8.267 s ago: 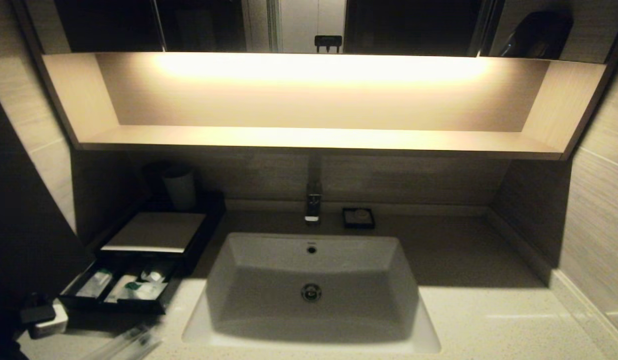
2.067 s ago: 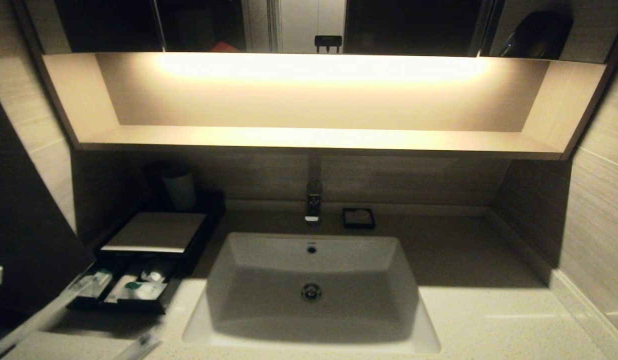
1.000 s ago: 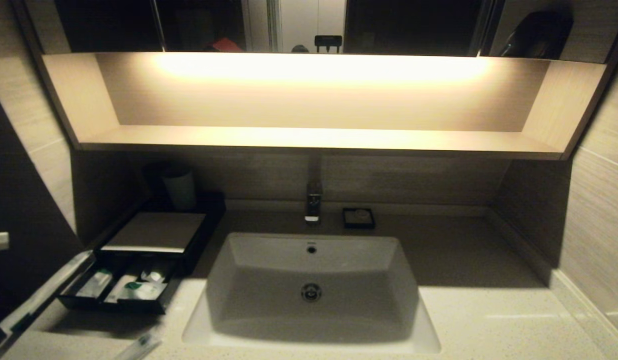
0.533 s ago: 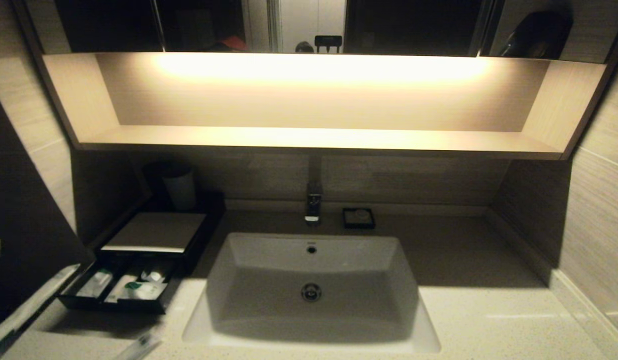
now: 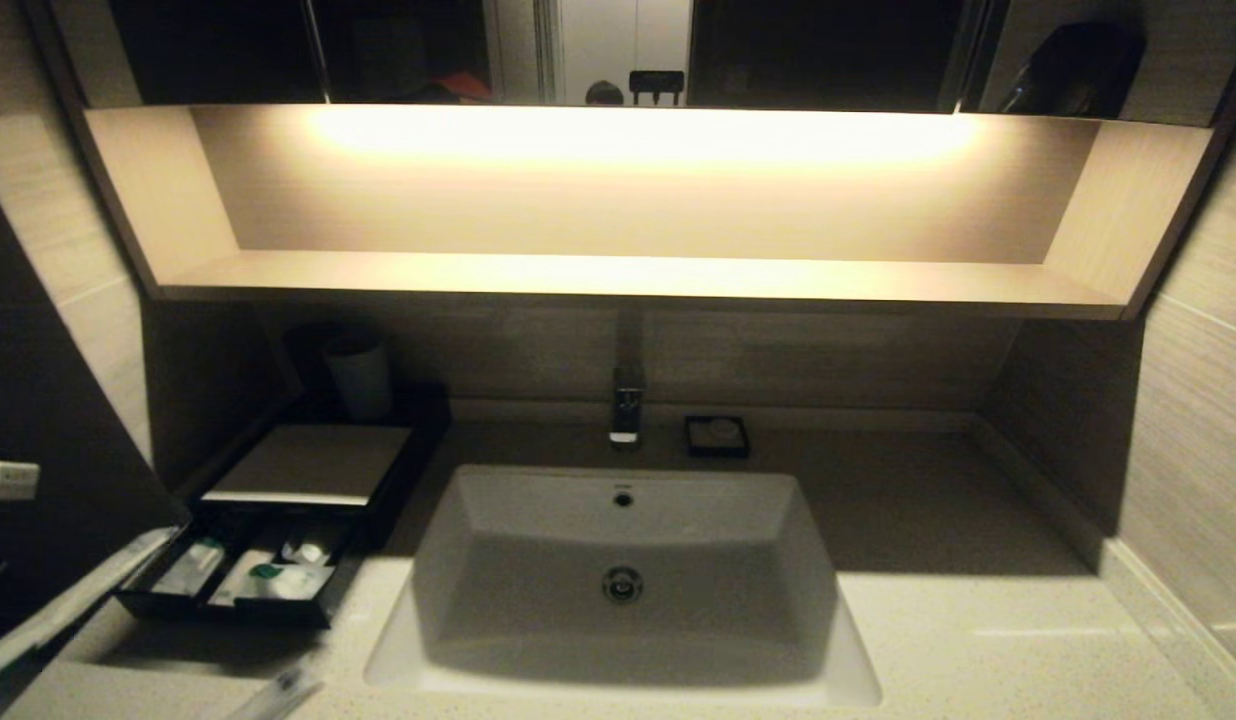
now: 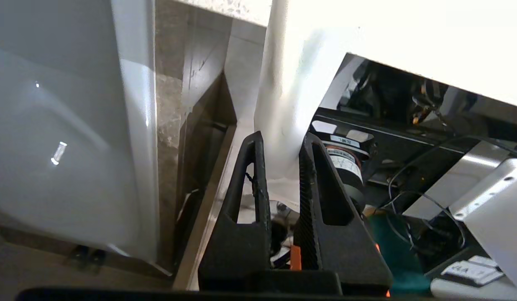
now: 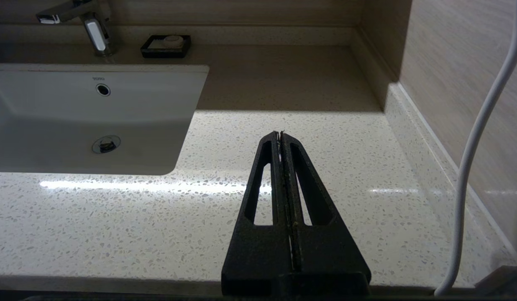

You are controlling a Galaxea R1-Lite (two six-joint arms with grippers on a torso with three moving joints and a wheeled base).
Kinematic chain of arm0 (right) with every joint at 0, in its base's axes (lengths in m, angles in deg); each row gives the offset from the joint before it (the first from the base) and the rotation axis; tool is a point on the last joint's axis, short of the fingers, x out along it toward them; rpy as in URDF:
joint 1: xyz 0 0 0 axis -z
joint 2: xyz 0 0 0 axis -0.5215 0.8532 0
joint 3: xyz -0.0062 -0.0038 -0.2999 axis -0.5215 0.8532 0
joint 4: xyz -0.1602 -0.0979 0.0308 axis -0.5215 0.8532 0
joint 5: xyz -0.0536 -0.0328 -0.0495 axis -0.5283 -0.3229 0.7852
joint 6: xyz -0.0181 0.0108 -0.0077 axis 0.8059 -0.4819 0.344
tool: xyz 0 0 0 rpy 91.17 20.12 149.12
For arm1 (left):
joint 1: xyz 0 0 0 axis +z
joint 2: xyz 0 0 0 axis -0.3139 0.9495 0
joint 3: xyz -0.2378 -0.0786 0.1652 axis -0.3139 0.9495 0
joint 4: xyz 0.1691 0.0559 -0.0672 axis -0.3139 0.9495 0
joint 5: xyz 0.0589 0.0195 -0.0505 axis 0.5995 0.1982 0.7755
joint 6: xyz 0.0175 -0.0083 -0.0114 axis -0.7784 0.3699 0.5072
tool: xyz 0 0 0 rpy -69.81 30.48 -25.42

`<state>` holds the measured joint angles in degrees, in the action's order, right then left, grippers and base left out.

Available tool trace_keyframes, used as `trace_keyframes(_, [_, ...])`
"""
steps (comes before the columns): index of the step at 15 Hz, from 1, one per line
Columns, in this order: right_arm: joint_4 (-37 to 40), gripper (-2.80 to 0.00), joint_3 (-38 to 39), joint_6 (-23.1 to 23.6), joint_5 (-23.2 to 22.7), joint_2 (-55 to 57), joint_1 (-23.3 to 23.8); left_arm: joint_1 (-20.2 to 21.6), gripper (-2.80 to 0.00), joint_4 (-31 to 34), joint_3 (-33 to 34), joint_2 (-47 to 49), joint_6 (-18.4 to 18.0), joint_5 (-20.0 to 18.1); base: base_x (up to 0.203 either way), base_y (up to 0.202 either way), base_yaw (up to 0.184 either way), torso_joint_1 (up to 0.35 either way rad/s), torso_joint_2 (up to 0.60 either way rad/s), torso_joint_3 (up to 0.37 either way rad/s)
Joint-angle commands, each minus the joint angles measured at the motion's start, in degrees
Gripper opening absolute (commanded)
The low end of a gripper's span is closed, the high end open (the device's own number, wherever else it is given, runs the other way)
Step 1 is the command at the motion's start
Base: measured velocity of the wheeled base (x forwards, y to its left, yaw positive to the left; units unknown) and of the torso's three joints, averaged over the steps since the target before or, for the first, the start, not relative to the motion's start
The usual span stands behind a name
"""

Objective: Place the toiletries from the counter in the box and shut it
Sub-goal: Place the bathroom toiletry into the drawer

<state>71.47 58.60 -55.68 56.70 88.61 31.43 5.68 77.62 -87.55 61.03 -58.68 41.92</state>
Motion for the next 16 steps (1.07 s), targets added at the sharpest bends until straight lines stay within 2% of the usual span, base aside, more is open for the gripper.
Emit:
trace_keyframes(1, [0.00, -2.80, 0.01, 0.01, -0.01, 0.00, 0.00, -0.95, -2.80, 0.89, -2.14, 4.08, -0.11, 0.00, 0.000, 0.000, 0.000, 0.000, 0.00, 0.000])
trace_keyframes(16, [0.00, -2.80, 0.01, 0.01, -0.01, 0.00, 0.00, -1.91, -2.80, 0.47, -9.54, 14.83, -0.41, -0.13, 0.000, 0.000, 0.000, 0.000, 0.00, 0.000])
